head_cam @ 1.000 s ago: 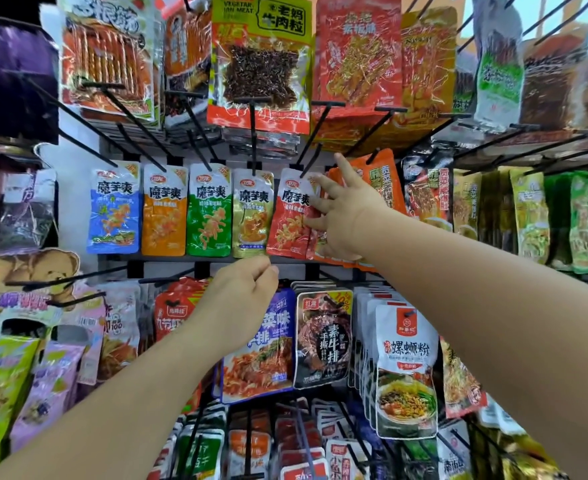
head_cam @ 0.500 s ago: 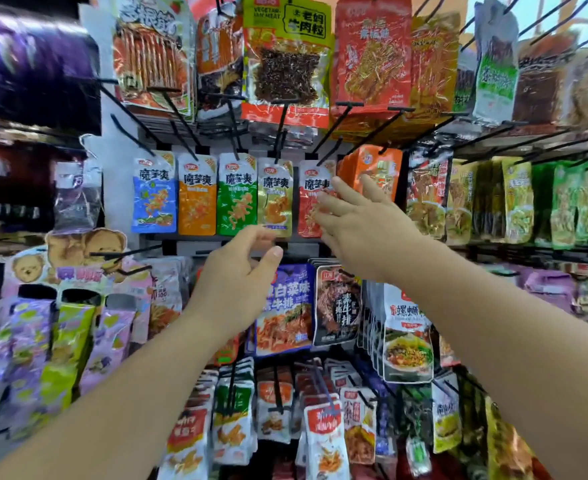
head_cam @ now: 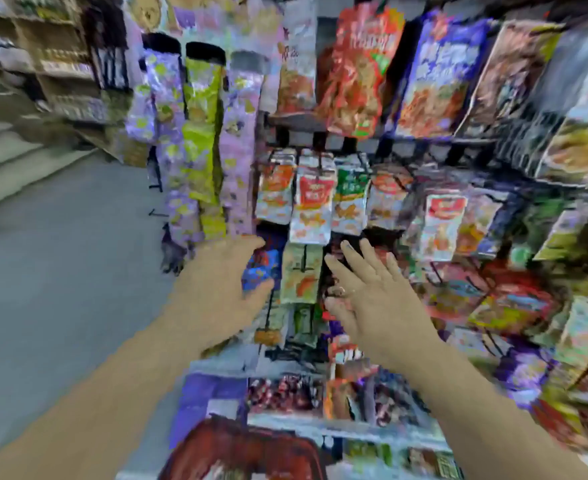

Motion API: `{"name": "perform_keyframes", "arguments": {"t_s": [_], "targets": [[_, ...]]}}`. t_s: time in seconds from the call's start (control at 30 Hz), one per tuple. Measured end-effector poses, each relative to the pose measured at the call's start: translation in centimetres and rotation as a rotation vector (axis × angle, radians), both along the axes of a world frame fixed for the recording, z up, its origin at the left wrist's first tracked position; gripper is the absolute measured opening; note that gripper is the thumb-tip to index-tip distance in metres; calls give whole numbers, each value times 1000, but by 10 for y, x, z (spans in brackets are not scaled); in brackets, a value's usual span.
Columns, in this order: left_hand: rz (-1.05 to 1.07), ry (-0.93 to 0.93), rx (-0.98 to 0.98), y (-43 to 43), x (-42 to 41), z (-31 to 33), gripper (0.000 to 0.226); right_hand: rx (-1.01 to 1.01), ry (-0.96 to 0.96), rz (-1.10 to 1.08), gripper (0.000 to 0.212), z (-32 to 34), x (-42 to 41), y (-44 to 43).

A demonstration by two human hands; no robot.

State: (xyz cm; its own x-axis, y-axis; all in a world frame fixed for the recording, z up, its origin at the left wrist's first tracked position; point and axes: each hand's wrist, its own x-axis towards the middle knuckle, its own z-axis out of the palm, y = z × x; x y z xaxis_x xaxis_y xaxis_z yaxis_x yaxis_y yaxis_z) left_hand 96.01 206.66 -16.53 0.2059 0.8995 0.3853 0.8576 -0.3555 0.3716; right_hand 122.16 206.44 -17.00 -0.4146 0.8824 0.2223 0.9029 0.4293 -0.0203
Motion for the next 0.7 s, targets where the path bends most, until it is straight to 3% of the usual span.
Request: {"name": "perform_keyframes", "arguments": {"t_s": [0.2, 0.47, 0.7], "targets": [[223, -65, -319, -44, -55, -151, 54, -335, -121, 69, 63, -147, -46, -8], [501, 81, -901, -100, -52, -303, 58, -868, -278, 86, 66, -319, -54, -23], [640, -77, -1248, -109, -25, -457, 66, -1091, -329, 154, 68, -455, -53, 1]]}}
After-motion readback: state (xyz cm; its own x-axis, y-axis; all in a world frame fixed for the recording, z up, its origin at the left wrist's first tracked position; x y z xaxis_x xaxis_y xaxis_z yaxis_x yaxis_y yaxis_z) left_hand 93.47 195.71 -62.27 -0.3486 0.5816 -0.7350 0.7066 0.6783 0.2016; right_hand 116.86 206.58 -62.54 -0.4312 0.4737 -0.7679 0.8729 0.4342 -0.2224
